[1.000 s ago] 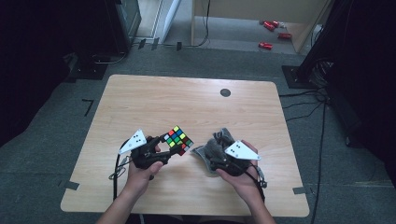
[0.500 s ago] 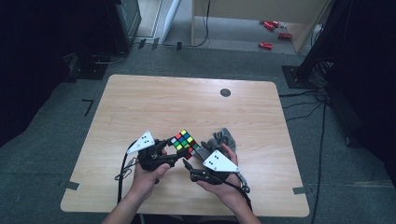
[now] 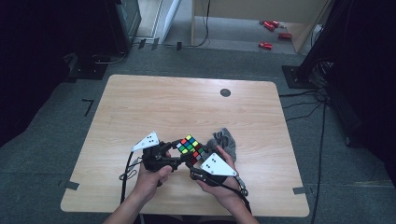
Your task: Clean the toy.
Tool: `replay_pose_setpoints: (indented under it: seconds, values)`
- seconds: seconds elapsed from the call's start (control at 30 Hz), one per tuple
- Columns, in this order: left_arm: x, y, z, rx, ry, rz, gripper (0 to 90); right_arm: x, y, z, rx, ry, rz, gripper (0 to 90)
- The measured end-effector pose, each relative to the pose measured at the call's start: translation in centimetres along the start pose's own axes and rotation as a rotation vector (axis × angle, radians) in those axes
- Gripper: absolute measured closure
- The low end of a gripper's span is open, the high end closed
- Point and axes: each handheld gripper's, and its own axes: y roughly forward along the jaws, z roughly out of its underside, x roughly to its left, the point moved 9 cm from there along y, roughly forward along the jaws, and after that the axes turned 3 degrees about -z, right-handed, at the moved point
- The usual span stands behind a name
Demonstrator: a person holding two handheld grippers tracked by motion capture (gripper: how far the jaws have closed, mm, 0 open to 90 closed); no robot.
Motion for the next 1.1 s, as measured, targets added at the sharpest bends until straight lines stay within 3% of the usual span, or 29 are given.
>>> replay_pose_setpoints:
  seconds: [0.1,0.17,0.27,0.43,0.57,0.7,0.83,0.9,1.1]
  values:
    - [0.1,-0.6,-0.7,-0.023,0.035,-0.003,20.4,-0.5,-0.1,0.4,0.029,0.008,0.002,34.4]
    - [0.5,-1.1,-1.0,-0.032,0.066,-0.017,17.9,-1.2,-0.4,0.7,0.042,0.038,0.009,34.4]
    - [0.9,-1.6,-0.8,-0.019,0.145,-0.025,17.8,-2.4,-0.9,0.9,0.056,0.086,0.027,34.5]
    - [1.4,-1.0,0.6,0.058,0.317,-0.093,13.7,-3.8,-1.9,0.4,0.045,0.157,0.02,34.4]
    - [1.1,-0.3,1.6,0.098,0.374,-0.104,14.5,-3.8,-2.2,0.1,0.046,0.193,0.005,34.4]
    - [1.0,0.0,1.9,0.094,0.412,-0.117,14.4,-3.7,-2.3,0.0,0.06,0.233,-0.01,34.4]
    - [1.6,0.1,2.2,0.1,0.466,-0.171,14.8,-3.3,-2.5,-0.5,0.05,0.254,-0.032,34.4]
    - [1.5,0.2,2.4,0.098,0.49,-0.166,15.8,-3.0,-2.6,-0.8,0.047,0.275,-0.056,34.4]
    - [1.0,0.6,2.7,0.065,0.637,-0.175,21.3,-2.1,-2.6,-1.2,0.052,0.306,-0.098,34.4]
